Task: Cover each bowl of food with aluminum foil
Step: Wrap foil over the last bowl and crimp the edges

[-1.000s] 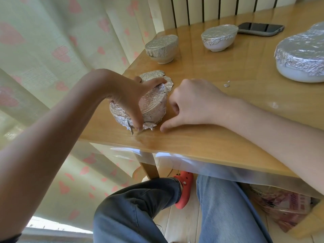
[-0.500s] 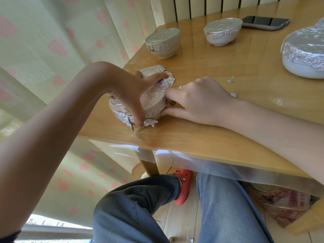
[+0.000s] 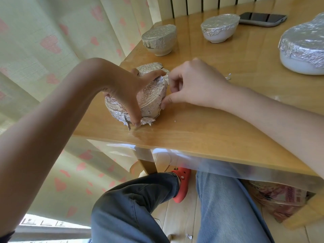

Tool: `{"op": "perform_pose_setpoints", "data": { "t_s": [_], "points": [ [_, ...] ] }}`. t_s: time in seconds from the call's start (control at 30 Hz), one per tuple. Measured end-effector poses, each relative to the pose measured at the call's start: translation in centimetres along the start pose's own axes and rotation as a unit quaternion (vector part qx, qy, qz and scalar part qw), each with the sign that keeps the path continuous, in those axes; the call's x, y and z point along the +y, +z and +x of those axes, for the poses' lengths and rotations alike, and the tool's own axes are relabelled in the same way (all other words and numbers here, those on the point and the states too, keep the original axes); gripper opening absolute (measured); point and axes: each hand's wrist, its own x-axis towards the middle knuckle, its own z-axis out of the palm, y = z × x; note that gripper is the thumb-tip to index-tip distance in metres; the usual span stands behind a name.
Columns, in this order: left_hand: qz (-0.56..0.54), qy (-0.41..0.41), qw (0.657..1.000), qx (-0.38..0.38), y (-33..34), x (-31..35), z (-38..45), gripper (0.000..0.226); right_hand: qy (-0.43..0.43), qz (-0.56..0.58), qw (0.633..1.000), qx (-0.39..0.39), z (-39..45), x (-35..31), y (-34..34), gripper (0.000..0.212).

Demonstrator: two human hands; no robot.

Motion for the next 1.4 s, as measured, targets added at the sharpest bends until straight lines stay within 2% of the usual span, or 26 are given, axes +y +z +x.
{"op": "perform_pose_setpoints", "data": {
  "t_s": [0.07, 0.17, 0.23, 0.43, 0.6, 0.7, 0.77, 0.83, 0.9, 1.0, 1.07, 1.2, 1.3, 1.4],
  "points": [
    [0.003, -0.003, 1.0, -0.002, -0.1, 0.1, 0.0, 0.146, 0.025, 0.045, 0.999, 0.004, 0.5, -0.1, 0.0, 0.045],
    [0.004, 0.0, 1.0, 0.0, -0.1, 0.2, -0.1, 0.147, 0.04, 0.195, 0.978, -0.06, 1.0, 0.0, 0.4, 0.046],
    [0.007, 0.001, 1.0, 0.003, -0.1, 0.2, -0.1, 0.146, 0.049, 0.248, 0.964, -0.082, 1.2, 0.3, 0.7, 0.046],
    [0.002, -0.011, 1.0, 0.006, -0.2, 0.1, 0.1, 0.147, 0.038, 0.261, 0.957, -0.122, 0.9, 0.6, 0.2, 0.04],
    [-0.034, -0.037, 0.999, 0.003, -0.3, 0.5, -0.3, 0.141, 0.044, 0.293, 0.953, -0.071, 0.3, 0.5, 0.6, 0.028],
    [-0.099, -0.097, 0.99, -0.031, -0.7, 1.2, -1.1, 0.147, 0.061, 0.25, 0.966, -0.025, 0.8, 1.0, 0.6, 0.026],
    [-0.108, -0.114, 0.987, -0.032, -1.0, 1.7, -1.3, 0.145, 0.086, 0.227, 0.969, -0.052, 0.9, 1.5, 0.3, 0.028],
    [-0.111, -0.11, 0.987, -0.022, -1.4, 1.8, -1.5, 0.135, 0.094, 0.18, 0.973, -0.106, 0.5, 1.9, 0.2, 0.032],
    [-0.09, -0.088, 0.992, -0.014, -1.9, 0.8, -1.7, 0.136, 0.077, 0.11, 0.982, -0.135, -0.1, 1.7, 0.4, 0.04],
    [-0.011, -0.015, 1.0, 0.008, -2.3, -0.8, -1.8, 0.142, 0.045, 0.057, 0.992, -0.101, -0.5, 0.5, 1.1, 0.053],
    [0.004, 0.042, 0.999, 0.008, -1.6, -1.2, -1.3, 0.14, 0.035, 0.035, 0.996, -0.075, -0.6, -0.4, 1.7, 0.056],
    [-0.055, 0.113, 0.992, 0.0, -0.1, -1.7, 0.1, 0.145, 0.028, 0.055, 0.998, -0.022, -0.6, -0.2, 2.4, 0.04],
    [-0.077, 0.108, 0.991, 0.013, 0.2, -1.9, 0.1, 0.141, 0.03, 0.086, 0.996, 0.024, 0.1, 0.4, 2.4, 0.028],
    [-0.079, 0.099, 0.992, 0.027, 0.4, -1.4, -0.1, 0.132, 0.01, 0.004, 1.0, 0.026, 0.4, 0.4, 2.3, 0.019]
  ]
}}
